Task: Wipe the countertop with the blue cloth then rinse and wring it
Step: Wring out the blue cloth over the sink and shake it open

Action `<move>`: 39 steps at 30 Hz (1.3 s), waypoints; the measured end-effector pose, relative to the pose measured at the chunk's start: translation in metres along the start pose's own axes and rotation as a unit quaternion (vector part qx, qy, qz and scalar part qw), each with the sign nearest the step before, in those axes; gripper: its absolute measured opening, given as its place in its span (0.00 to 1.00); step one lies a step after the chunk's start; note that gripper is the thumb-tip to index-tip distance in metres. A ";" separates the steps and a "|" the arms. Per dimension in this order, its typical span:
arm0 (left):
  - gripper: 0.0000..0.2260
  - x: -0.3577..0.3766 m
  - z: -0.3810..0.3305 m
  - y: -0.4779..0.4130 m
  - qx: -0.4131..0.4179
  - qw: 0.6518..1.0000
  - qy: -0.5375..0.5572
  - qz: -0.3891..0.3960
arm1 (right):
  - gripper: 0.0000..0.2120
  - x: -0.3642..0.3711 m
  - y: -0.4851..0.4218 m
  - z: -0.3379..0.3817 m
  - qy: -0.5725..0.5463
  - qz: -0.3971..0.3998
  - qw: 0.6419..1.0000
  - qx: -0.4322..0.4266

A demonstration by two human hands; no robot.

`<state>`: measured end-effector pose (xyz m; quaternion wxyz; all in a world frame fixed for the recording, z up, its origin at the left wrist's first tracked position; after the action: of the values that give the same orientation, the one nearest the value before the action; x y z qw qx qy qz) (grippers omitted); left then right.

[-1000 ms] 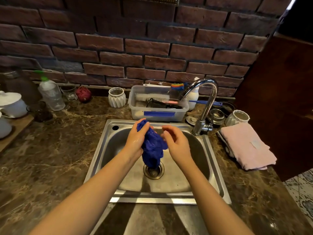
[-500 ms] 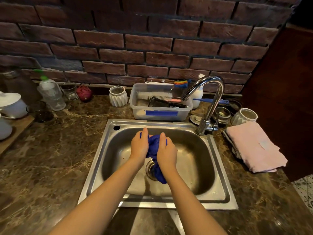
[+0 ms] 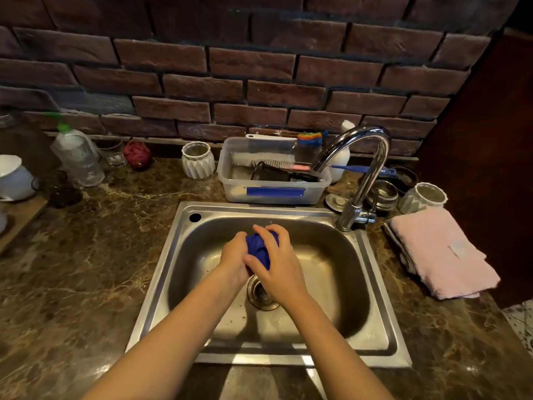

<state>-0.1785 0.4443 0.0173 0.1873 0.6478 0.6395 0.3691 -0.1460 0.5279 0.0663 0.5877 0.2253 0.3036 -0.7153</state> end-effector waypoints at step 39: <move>0.13 -0.006 -0.010 -0.024 0.105 0.991 -0.081 0.025 | 0.24 -0.007 -0.017 -0.026 0.013 0.076 0.987 0.143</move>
<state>-0.2011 0.4388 0.0053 0.1600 0.7074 0.6412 0.2507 -0.1624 0.5526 0.0555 0.5985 0.3384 0.1878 -0.7015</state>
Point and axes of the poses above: each hand's wrist, its own y-axis away from the middle knuckle, its own x-axis out of the palm, z = x × y, the point moved 8 cm from there along -y, towards the middle knuckle, and after that the axes turned 2 degrees about -y, right-handed, at the moved point
